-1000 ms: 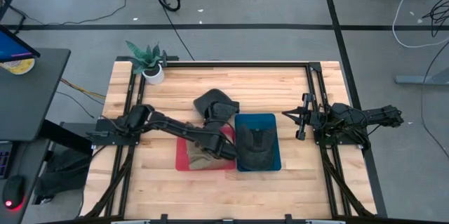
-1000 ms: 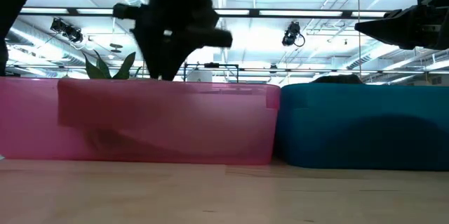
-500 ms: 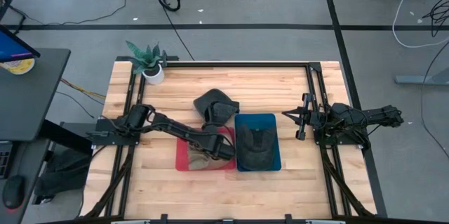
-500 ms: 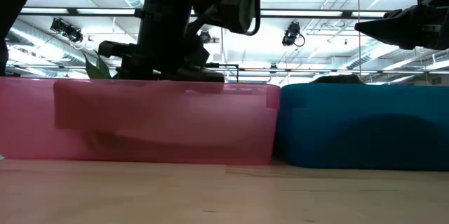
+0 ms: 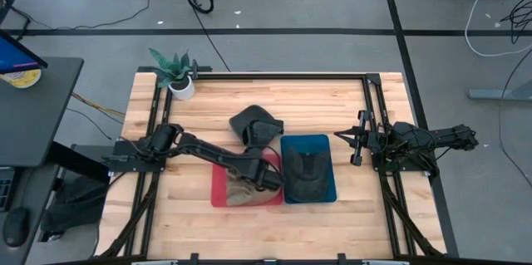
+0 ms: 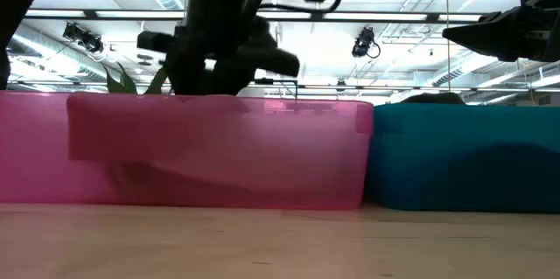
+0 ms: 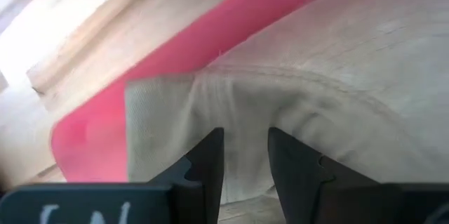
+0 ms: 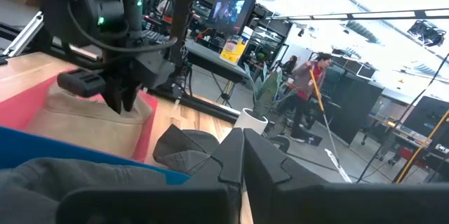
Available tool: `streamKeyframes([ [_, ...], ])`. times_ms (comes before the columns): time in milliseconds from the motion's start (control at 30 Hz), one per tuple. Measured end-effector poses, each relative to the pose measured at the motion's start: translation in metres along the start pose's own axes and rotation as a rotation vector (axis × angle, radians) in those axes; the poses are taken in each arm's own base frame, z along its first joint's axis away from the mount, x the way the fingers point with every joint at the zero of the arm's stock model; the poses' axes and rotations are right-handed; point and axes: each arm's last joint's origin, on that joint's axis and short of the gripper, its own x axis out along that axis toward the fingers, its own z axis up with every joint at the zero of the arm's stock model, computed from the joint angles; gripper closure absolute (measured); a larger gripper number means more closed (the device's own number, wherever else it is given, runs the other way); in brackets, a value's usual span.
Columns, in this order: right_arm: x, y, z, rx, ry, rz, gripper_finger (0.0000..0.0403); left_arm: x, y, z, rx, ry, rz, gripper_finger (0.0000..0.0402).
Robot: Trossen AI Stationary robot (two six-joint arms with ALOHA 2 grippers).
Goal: Pick & Place hat
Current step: Put the brown cap into the red bin, then put the black cap into the blue bin
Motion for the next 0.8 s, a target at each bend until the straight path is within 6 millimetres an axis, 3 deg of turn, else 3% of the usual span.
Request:
streamKeyframes([
  [300, 0.0, 0.0, 0.0, 0.0, 0.0, 0.0, 0.0389, -0.035, 0.008, 0.009, 0.018, -0.062, 0.039, 0.0287],
  [500, 0.0, 0.0, 0.0, 0.0, 0.0, 0.0, 0.0389, -0.063, 0.01, 0.02, 0.073, -0.207, 0.017, 0.0287],
  [800, 0.0, 0.0, 0.0, 0.0, 0.0, 0.0, 0.0389, -0.071, 0.005, 0.04, 0.221, -0.349, -0.038, 0.0287],
])
